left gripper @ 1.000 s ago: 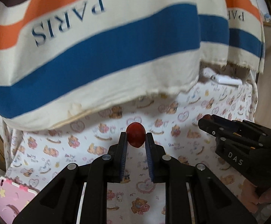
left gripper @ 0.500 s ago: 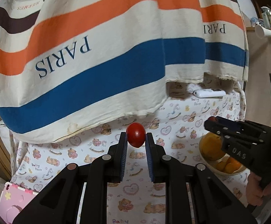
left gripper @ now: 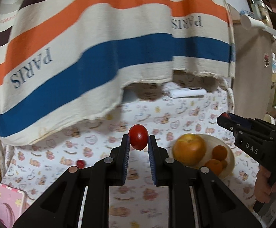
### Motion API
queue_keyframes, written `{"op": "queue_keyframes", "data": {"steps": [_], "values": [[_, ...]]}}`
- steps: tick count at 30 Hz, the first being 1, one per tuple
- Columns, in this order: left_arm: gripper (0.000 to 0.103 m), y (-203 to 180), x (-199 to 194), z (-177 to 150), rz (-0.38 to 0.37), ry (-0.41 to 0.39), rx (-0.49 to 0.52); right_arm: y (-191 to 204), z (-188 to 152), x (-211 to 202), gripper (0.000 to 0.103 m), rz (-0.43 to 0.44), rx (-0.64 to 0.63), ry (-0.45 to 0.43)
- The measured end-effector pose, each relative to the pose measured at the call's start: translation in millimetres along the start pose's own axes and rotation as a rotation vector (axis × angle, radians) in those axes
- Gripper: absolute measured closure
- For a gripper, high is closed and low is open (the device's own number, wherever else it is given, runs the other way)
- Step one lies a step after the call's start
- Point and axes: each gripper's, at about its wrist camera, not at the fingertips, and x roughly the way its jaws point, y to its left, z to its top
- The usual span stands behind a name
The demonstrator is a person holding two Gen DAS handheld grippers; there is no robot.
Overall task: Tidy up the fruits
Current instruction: 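Carry the red apple and cherry tomato with both tools toward the cream plate, then lower both fruits onto the cream plate and open both tools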
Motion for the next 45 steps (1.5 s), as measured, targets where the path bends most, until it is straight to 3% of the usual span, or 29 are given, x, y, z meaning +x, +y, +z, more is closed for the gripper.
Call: {"op": "queue_keyframes", "data": {"steps": [15,22,31,45], "values": [[0.085,-72,28,-4,-0.084,0.063,0.014,-76,-16,0,0.075,-0.066,0.102,0.021],[0.084,-85,50,-17,-0.108,0.129,0.028,-80,-26,13,0.075,-0.045,0.094,0.068],[0.084,-83,93,-45,-0.179,0.336,0.004,-78,-34,24,0.075,0.004,0.097,0.130],[0.084,-90,98,-57,-0.188,0.404,0.066,-74,-41,33,0.075,0.015,0.087,0.180]]}}
